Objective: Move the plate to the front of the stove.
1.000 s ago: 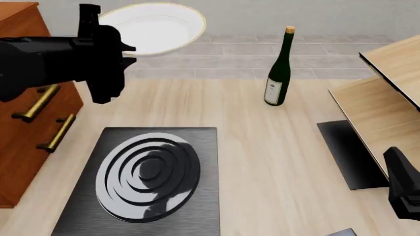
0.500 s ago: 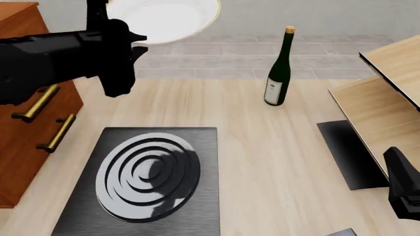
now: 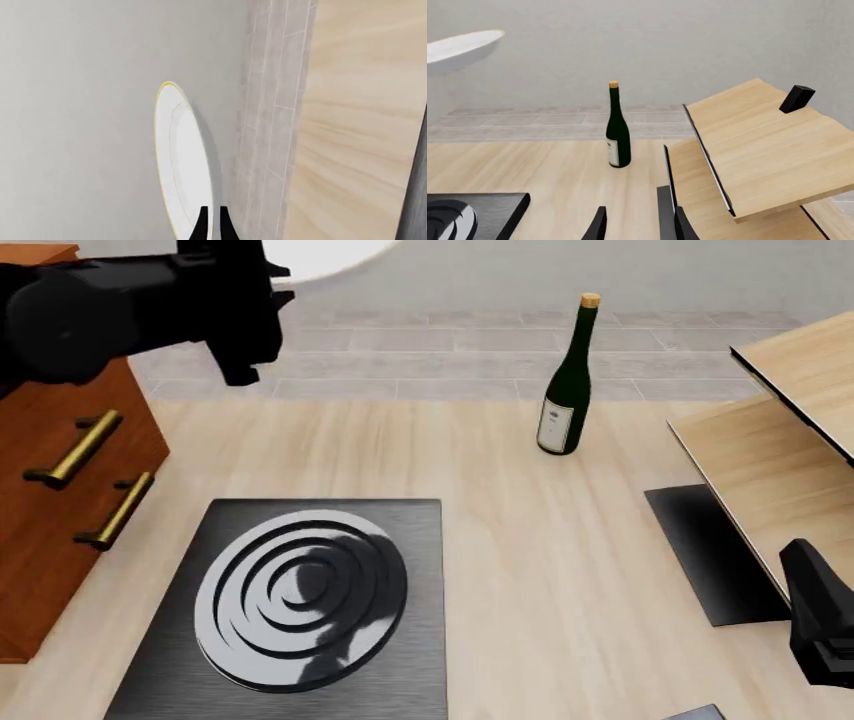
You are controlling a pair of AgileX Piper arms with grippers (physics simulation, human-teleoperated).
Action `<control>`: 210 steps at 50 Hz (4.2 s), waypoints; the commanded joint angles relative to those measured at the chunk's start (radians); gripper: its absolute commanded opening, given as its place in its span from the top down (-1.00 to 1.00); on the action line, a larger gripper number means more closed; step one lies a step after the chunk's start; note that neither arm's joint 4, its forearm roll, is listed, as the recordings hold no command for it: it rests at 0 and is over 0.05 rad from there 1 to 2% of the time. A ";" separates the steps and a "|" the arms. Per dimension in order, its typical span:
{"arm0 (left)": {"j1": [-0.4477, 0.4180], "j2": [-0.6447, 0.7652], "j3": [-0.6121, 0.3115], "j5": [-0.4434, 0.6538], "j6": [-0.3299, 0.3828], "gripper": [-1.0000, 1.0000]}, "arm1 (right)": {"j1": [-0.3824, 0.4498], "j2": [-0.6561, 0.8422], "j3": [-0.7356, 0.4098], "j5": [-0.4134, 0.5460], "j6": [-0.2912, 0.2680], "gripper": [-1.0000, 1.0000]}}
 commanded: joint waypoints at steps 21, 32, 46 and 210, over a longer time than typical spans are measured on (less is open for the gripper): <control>0.070 0.099 -0.038 0.052 -0.017 1.00 | 0.000 0.000 0.000 0.000 -0.002 -1.00; 0.068 0.150 -0.058 0.059 -0.034 1.00 | 0.000 0.000 0.000 0.000 -0.001 -1.00; 0.070 0.195 -0.030 0.047 -0.032 1.00 | -0.001 0.000 0.000 0.001 -0.003 -1.00; 0.103 0.609 -0.131 -0.035 -0.012 1.00 | -0.007 0.005 0.000 0.004 -0.010 -1.00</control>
